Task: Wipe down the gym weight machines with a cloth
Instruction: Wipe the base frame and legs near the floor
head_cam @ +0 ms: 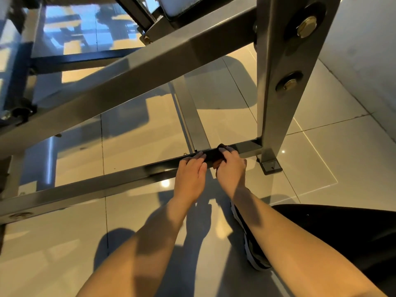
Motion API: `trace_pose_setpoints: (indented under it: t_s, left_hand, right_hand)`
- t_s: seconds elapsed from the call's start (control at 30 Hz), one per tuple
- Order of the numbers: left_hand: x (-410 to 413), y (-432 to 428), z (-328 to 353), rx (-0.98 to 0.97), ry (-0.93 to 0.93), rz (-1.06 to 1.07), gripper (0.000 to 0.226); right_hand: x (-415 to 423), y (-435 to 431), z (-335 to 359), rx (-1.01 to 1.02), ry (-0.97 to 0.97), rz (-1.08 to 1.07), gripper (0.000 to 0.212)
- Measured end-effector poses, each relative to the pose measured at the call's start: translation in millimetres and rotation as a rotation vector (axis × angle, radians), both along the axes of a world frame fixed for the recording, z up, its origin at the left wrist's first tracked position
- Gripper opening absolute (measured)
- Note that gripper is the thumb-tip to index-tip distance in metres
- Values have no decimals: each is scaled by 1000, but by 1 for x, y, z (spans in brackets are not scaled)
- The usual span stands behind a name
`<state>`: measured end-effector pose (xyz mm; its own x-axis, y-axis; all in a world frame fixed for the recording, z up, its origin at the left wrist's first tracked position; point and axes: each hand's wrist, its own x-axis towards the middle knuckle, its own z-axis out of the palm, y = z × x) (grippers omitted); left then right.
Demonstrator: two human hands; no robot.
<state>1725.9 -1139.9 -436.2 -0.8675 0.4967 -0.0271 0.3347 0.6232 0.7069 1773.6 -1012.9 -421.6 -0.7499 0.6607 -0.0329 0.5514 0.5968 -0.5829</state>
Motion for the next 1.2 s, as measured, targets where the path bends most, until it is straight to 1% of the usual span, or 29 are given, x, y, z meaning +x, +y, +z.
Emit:
trace_pose_setpoints:
  t_s: [0.03, 0.1, 0.17, 0.2, 0.27, 0.33, 0.4, 0.53, 0.6, 0.67, 0.73, 0.77, 0.83, 0.9, 0.97, 1.03, 1.07, 1.13, 1.2]
  left_hand:
    - [0, 0, 1, 2, 0, 2, 38]
    - [0, 0, 6, 13, -6, -4, 36]
    - [1, 0, 11, 0, -11, -18, 36]
    - [1, 1, 12, -28, 3, -25, 37]
    - [0, 4, 13, -97, 32, -40, 40]
    - [-3, 7, 10, -142, 22, -32, 42]
    - [-8, 9, 9, -148, 14, -15, 43]
    - [-8, 7, 13, -56, 38, -14, 39]
    - [-4, 5, 13, -71, 31, -16, 39]
    - [-2, 5, 9, -103, 8, -12, 42]
    - [0, 4, 7, -107, -7, -19, 43]
    - [0, 4, 6, -102, -2, -21, 43]
    - [0, 1, 7, -55, 4, -23, 41]
    - [0, -2, 10, 27, -20, -23, 37]
    - [0, -6, 8, 43, -17, -43, 36]
    - [-1, -9, 4, 18, -4, -66, 39]
    - [0, -10, 2, 11, -7, -68, 40]
    - [1, -10, 0, 9, -11, -67, 40]
    - [1, -10, -1, 20, -7, -61, 39]
  right_hand:
    - [-2, -9, 2, -16, -15, 25, 43]
    - [-3, -19, 2, -28, -26, 147, 43]
    - [1, -14, 4, 6, -40, 236, 42]
    - [3, -7, 4, -10, -38, 221, 42]
    - [6, 6, 2, -74, 14, 87, 41]
    - [5, 4, 1, -121, 51, -25, 41]
    - [2, -12, 4, -127, 26, 11, 41]
    - [4, -30, 1, -83, 30, 153, 39]
    - [9, -20, 1, -77, 16, 128, 41]
    - [12, -4, -5, -47, 31, 34, 42]
    - [11, 0, -6, -73, 46, -64, 42]
    - [8, -6, -6, -99, 48, -74, 42]
    - [4, -24, -5, -134, 63, 15, 40]
    - [6, -37, -4, -94, 86, 137, 38]
    - [7, -29, -4, -45, 98, 181, 39]
    - [9, -12, -4, -20, 112, 136, 40]
    - [11, -1, -1, -30, 135, 66, 38]
    - [13, 14, 1, -118, 222, -97, 36]
    - [7, 11, 1, -138, 190, -162, 36]
